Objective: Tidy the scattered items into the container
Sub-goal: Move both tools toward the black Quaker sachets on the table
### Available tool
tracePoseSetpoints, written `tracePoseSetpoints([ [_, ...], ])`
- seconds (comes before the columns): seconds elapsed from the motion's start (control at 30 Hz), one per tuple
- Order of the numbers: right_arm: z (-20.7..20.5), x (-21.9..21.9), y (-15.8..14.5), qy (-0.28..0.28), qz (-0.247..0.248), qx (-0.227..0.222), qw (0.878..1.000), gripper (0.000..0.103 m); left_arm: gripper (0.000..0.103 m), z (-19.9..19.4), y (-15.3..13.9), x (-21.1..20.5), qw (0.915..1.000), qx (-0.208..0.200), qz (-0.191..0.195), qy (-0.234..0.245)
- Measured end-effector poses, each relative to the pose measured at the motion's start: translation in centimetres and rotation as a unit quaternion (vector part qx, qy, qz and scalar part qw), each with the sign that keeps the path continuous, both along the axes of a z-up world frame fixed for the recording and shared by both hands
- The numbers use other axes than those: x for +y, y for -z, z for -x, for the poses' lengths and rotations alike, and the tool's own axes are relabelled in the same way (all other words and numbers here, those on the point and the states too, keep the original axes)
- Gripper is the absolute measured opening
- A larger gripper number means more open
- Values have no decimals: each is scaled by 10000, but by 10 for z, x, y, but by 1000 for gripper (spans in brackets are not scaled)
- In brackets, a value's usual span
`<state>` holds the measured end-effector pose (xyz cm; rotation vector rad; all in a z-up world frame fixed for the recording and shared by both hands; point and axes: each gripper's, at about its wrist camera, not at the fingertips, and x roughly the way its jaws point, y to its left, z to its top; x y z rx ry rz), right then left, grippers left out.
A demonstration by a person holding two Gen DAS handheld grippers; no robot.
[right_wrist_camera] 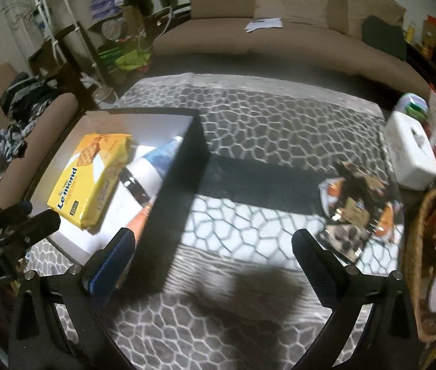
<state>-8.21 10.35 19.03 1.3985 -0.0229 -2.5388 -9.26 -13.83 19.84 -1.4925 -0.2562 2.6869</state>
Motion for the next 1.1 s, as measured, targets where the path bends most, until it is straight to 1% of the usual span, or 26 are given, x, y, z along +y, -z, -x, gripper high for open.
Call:
tracePoseSetpoints([
  [0.2, -20, 55, 2, 367, 109, -46, 9993, 103, 103, -8, -5, 57, 9986, 198, 306, 379],
  [0.3, -29, 81, 4, 543, 123, -39, 9984, 103, 103, -9, -1, 81, 9981, 143, 267, 528],
  [0.4, -37, 107, 4, 705, 137, -17, 9974, 103, 103, -11, 2, 104, 9970, 183, 363, 651],
  [0.63, -41, 151, 9, 944, 212, -10, 9953, 103, 103, -10, 9, 142, 9956, 181, 395, 834],
  [0.83, -41, 177, 17, 1017, 309, 0, 9943, 103, 103, -6, 15, 169, 9941, 213, 163, 1047],
  [0.97, -39, 191, 25, 1015, 372, 56, 9941, 103, 103, -7, 24, 191, 9907, 346, 4, 1317],
  [1.1, -38, 200, 39, 1027, 615, 149, 9927, 103, 103, -6, 39, 211, 9864, 409, -7, 1593],
])
